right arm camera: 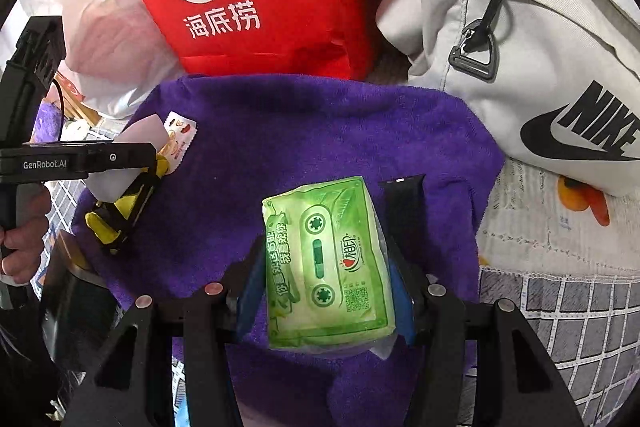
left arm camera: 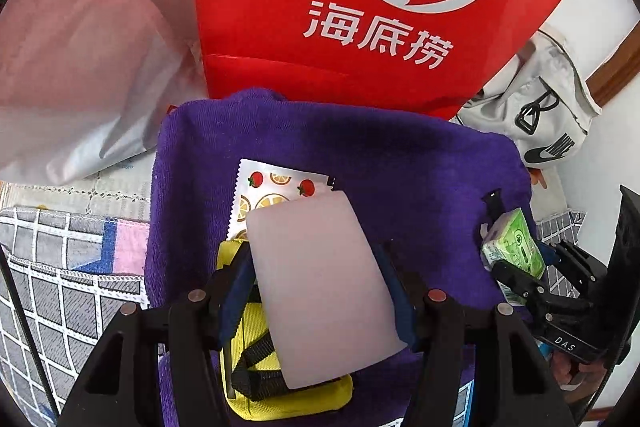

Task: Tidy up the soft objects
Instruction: 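Open the left tool to drop the foam block while the right tool releases the tissue pack, then grasp the white mesh drawstring bag with the left tool while the right tool grasps the green sachet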

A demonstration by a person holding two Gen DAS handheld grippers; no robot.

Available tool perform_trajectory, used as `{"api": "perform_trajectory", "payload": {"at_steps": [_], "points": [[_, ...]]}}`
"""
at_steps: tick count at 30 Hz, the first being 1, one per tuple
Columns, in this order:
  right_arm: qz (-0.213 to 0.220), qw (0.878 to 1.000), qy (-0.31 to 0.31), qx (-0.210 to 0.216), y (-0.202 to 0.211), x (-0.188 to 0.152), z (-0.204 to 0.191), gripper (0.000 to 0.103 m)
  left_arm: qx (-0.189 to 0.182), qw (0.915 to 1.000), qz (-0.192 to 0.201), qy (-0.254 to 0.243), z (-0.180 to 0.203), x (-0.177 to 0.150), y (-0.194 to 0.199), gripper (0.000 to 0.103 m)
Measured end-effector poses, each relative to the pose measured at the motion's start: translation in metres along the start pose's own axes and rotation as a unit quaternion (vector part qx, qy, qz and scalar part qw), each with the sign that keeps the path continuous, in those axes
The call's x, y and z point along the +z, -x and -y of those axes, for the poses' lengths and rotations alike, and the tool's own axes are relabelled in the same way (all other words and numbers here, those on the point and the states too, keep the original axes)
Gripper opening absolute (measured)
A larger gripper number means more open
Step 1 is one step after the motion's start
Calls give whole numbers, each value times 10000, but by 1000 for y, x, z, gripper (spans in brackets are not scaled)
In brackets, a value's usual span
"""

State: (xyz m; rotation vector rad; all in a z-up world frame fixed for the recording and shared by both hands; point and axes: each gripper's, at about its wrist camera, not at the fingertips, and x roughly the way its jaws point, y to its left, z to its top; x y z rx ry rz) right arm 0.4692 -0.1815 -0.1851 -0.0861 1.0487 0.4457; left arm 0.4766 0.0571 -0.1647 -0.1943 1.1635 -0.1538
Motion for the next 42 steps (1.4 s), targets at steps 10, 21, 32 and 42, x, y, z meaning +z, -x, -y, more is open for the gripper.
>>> {"api": "perform_trajectory", "payload": {"at_steps": [10, 21, 32, 42], "points": [[-75, 10000, 32, -31, -6, 2, -4, 55, -62, 10000, -61, -5, -1, 0, -5, 61], [270, 9994, -19, -211, 18, 3, -3, 79, -135, 9998, 26, -120, 0, 0, 4, 68], [674, 9976, -170, 45, 83, -18, -23, 79, 64, 9988, 472, 130, -6, -12, 71, 84], [901, 9953, -256, 248, 137, -67, -58, 79, 227, 9974, 613, 290, -6, -68, 119, 84]]}}
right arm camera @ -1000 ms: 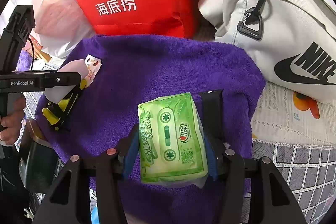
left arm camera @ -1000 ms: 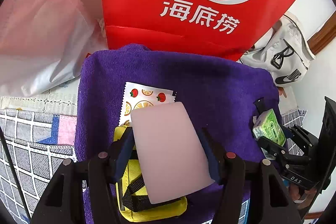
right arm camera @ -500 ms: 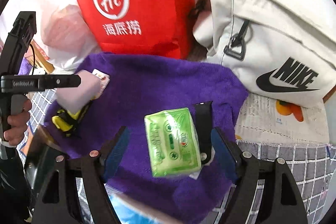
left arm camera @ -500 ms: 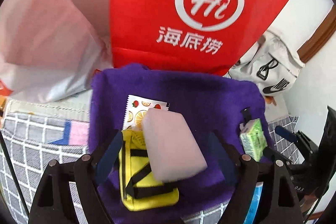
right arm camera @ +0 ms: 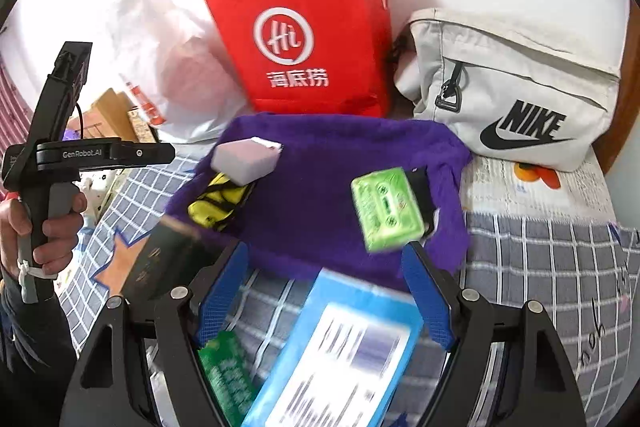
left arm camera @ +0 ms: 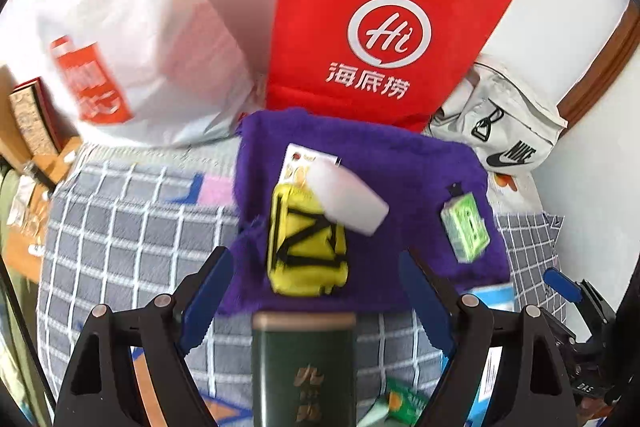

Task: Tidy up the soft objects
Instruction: 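Grasp the white mesh drawstring bag with the left tool while the right tool grasps the green sachet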

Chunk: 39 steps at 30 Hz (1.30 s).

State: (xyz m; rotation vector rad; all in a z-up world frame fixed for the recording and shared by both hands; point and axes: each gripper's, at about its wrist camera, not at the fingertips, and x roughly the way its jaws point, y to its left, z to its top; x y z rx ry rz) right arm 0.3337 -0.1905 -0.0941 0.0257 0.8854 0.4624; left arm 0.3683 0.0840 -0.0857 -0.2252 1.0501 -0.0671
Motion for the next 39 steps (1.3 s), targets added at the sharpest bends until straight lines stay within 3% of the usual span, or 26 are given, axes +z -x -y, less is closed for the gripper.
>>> {"api": "perform_trajectory", "payload": {"at_steps": [6, 10, 13, 16, 22, 28, 34, 36, 39], "points": [[58, 10000, 59, 43, 25, -35, -22, 76, 78, 10000, 23, 17, -9, -43, 21, 83], [-64, 9998, 150, 78, 33, -60, -34, 64, 70, 9999, 116, 6, -11, -73, 34, 82], [-115, 9997, 203, 116, 40, -81, -42, 62, 74, 9998, 147, -102, -11, -100, 41, 82], [-156, 9993, 313, 111, 45, -99, -47, 53, 143, 9997, 105, -184, -12, -125, 41, 82], [-284, 9971, 702, -21, 41, -133, -62, 31, -16, 9999, 52, 114, -25, -166, 43, 82], [-429, 9914, 1208, -247, 19, -156, -74, 31, -150, 9994, 50, 319, -31, -197, 41, 82], [-538, 9877, 1415, -396, -5, -164, -81, 30, -396, 9990, -85, 204, -25, -210, 35, 82], [-595, 9880, 1358, -430, -11, -164, -79, 11, -496, 9986, -101, 134, -21, -212, 35, 83], [-438, 9895, 1321, -381, -4, -164, -79, 6, -550, 9984, -119, -33, -10, -215, 34, 83]]}}
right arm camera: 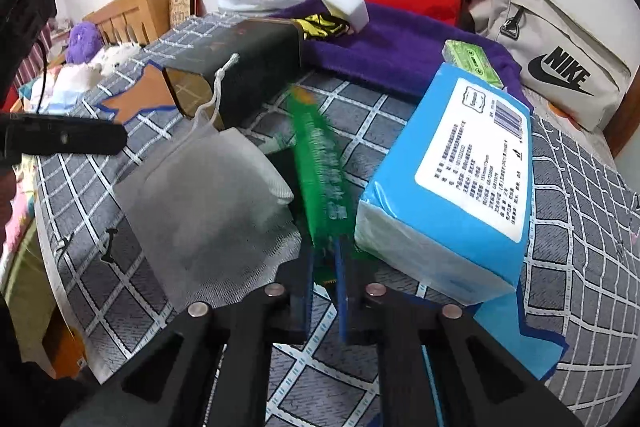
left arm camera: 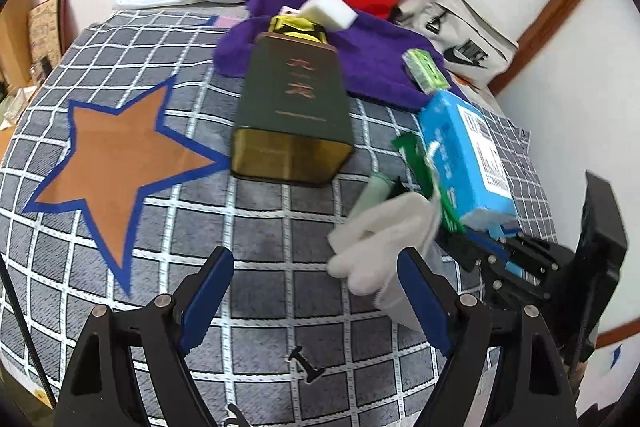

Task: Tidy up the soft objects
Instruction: 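Grasp the white mesh drawstring bag with the left tool while the right tool grasps the green sachet, then carry the mesh bag and green sachet with both tools to the purple towel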

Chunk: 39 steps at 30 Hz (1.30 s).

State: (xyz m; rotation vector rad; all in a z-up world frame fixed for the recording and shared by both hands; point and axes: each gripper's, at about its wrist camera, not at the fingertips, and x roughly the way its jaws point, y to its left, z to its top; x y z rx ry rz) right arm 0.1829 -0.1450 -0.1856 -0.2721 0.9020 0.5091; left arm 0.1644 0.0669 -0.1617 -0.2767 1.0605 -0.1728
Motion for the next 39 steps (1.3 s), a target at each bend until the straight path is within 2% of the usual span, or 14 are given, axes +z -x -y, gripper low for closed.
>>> {"api": "perform_trajectory", "payload": {"at_steps": [6, 11, 15, 20, 22, 23, 24, 26, 29, 31, 37, 39], "points": [[192, 9991, -202, 334, 31, -7, 3, 3, -169, 9995, -17, -264, 15, -8, -1, 82], [318, 9978, -376, 448, 56, -23, 5, 2, -208, 9988, -233, -378, 25, -20, -11, 82], [236, 9976, -475, 434, 62, -38, 7, 2, -459, 9979, -425, -149, 25, -27, -23, 73], [42, 9972, -631, 406, 62, -55, 16, 3, -549, 9975, -447, 0, 30, -29, -35, 55], [-21, 9969, -683, 392, 59, -58, 20, 5, -563, 9973, -463, 50, 32, -28, -39, 36], [-48, 9967, -708, 383, 57, -57, 21, 5, -585, 9970, -505, 61, 32, -28, -41, 20], [-49, 9967, -720, 371, 56, -57, 22, 5, -617, 9966, -549, 74, 31, -27, -42, 13], [-56, 9965, -747, 370, 52, -54, 23, 12, -650, 9962, -541, 194, 24, -29, -39, 9], [-45, 9970, -701, 325, 44, -48, 22, 27, -408, 9980, -465, 142, 12, -31, -27, 8], [-37, 9971, -682, 338, 39, -44, 21, 30, -82, 9989, -450, 122, 2, -34, -17, 8], [-144, 9962, -799, 306, 15, -32, 24, 30, 539, 9974, -414, 245, -30, -41, 0, 8], [-174, 9959, -828, 306, 7, -33, 25, 21, 785, 9958, -403, 230, -36, -42, -3, 8]]}}
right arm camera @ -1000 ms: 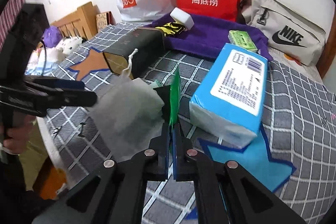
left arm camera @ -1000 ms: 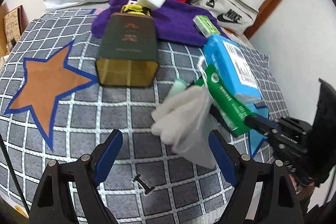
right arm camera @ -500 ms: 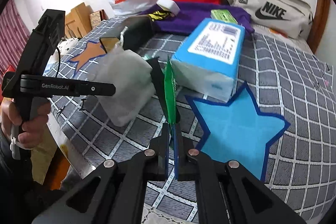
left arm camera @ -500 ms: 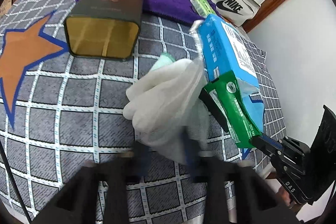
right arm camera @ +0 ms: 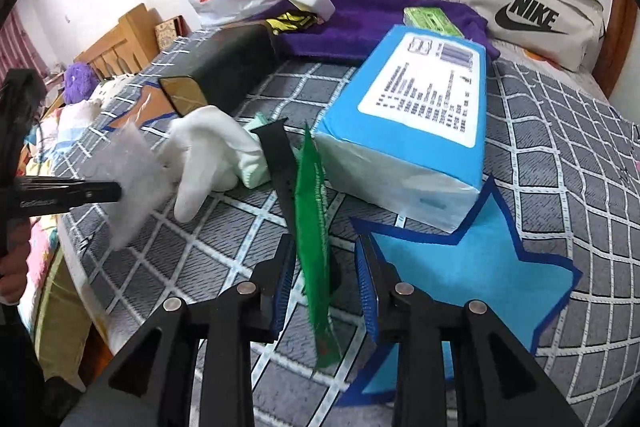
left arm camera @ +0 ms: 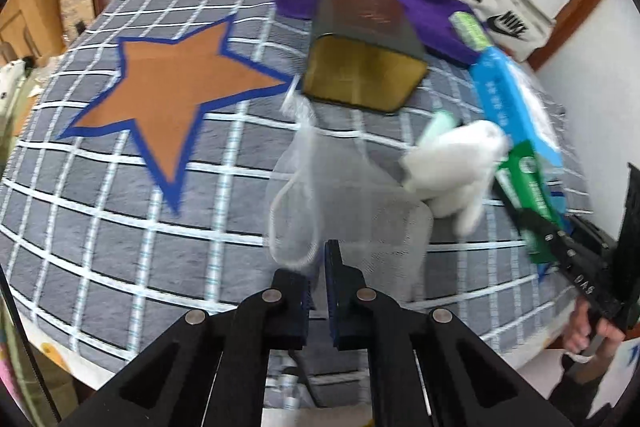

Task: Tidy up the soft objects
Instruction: 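Carry the mesh bag and green sachet with both tools to the purple towel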

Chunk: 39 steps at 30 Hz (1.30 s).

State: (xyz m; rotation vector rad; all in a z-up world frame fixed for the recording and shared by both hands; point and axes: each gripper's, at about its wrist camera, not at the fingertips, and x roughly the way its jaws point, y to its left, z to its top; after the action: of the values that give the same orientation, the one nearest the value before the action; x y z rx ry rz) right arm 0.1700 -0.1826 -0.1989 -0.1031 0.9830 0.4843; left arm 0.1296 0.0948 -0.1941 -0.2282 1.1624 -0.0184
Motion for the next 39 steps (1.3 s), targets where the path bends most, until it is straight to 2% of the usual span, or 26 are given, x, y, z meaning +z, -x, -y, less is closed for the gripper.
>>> {"api": "perform_trajectory", "payload": {"at_steps": [1, 2, 4, 5, 6, 7, 9, 11, 13, 15, 22, 23, 24, 25, 26, 28, 30, 32, 34, 39], "points": [[-19, 10000, -27, 24, -1, -1, 1, 8, 27, 10000, 24, 1, -1, 1, -2, 10], [10, 10000, -28, 24, 0, -2, 1, 8, -3, 10000, 15, 7, -2, 1, -3, 13], [75, 10000, 48, -13, 6, -5, 0, 8, -130, 9999, -16, 4, -3, 1, -7, 42], [89, 9999, 65, -20, 8, -6, 0, 8, -224, 9997, 42, -55, -1, 1, -7, 51], [108, 9999, 82, -18, 13, -9, 0, 8, -210, 9996, 158, -111, 2, 1, -6, 68], [128, 9999, 88, -20, 17, -10, 0, 7, -114, 9994, 275, -164, 6, 1, -6, 74], [168, 9998, 55, -36, 24, -14, 3, 7, 24, 9988, 378, -314, 14, 0, -7, 75], [218, 9997, -63, -16, 32, -18, 9, 7, 113, 9986, 303, -429, 22, -2, -15, 76], [275, 9994, -205, -18, 38, -24, 16, 7, 331, 9966, 389, -641, 33, -6, -19, 85], [288, 9991, -301, -99, 41, -29, 23, 7, 642, 9937, 428, -819, 43, -10, -24, 86], [92, 9986, -493, -158, 31, -37, 35, 7, 606, 9910, 505, -1079, 56, -19, -23, 86], [94, 9986, -501, -158, 31, -37, 34, 7, 624, 9904, 528, -1117, 57, -21, -22, 85], [100, 9986, -503, -156, 31, -36, 34, 7, 589, 9904, 537, -1129, 57, -21, -21, 77], [110, 9986, -502, -149, 31, -36, 34, 7, 571, 9904, 562, -1129, 59, -21, -20, 64], [130, 9986, -495, -136, 33, -35, 32, 7, 566, 9901, 603, -1131, 59, -22, -17, 56], [170, 9987, -465, -132, 36, -34, 30, 7, 498, 9897, 618, -1191, 61, -21, -16, 32], [202, 9988, -419, -128, 39, -33, 27, 7, 521, 9854, 649, -1484, 68, -24, -15, 23], [212, 9989, -409, -125, 42, -32, 25, 7, 733, 9806, 670, -1688, 72, -27, -14, 5], [232, 9989, -399, -130, 44, -31, 23, 7, 458, 9837, 587, -1637, 70, -27, -11, 3], [329, 9987, -368, -154, 56, -31, 19, 7, 285, 9879, 651, -1378, 58, -28, 2, 3]]}}
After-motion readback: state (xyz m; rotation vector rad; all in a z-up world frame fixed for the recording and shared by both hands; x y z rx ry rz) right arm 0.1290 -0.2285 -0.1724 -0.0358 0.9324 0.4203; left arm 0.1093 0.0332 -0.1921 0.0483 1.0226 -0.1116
